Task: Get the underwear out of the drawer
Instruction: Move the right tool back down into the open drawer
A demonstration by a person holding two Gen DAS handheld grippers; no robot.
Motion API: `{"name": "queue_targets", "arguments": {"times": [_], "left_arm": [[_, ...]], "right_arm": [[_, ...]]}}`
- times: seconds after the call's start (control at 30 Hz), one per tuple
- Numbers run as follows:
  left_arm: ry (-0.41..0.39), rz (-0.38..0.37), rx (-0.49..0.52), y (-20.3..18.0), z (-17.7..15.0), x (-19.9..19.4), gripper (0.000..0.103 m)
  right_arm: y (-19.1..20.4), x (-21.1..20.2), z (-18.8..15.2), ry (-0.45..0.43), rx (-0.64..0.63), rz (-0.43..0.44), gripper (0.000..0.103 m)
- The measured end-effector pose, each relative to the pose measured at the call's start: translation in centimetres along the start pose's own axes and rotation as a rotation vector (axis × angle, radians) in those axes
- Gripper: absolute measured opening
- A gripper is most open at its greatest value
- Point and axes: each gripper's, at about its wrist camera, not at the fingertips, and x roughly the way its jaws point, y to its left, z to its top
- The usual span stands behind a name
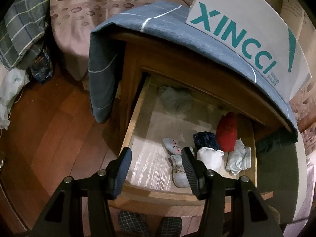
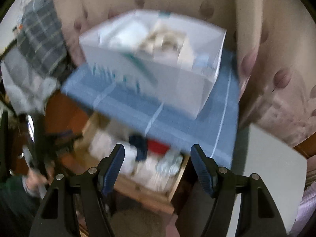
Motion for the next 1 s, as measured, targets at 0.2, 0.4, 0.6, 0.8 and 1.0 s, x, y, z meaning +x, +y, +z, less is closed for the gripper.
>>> {"name": "queue_targets", "arguments": {"times": [0.2,0.4,0.6,0.8,1.0], "left_arm": [[0.004,-0.002,-0.002,0.0,0.1,0.1,0.054],[0.009,-0.014,-0.018,0.3,0.2,0.1,0.054],[0.019,-0.03,-0.046,0.7,0.3,0.2,0.054],[0.028,-0.035,-0.044,0.7,0.3,0.3,0.054],[0.037,-0.037,-0.046,0.6,0.3,0.6,0.054]], "right_arm": [[1.1,6.5,-2.8,0.141,-0.049,0.026,0.067],[2.6,11.0,-3.7,0.208,-0.144,0.016,0.067],[3.4,15.4,-3.9,0.279,-0.251,-0.001,0.067],[3.9,18.5,-3.9,0.307,-0.362,-0.02,0.068],[4.2,21.5,-4.9,0.344,-0.484,-0.087,0.074]]}}
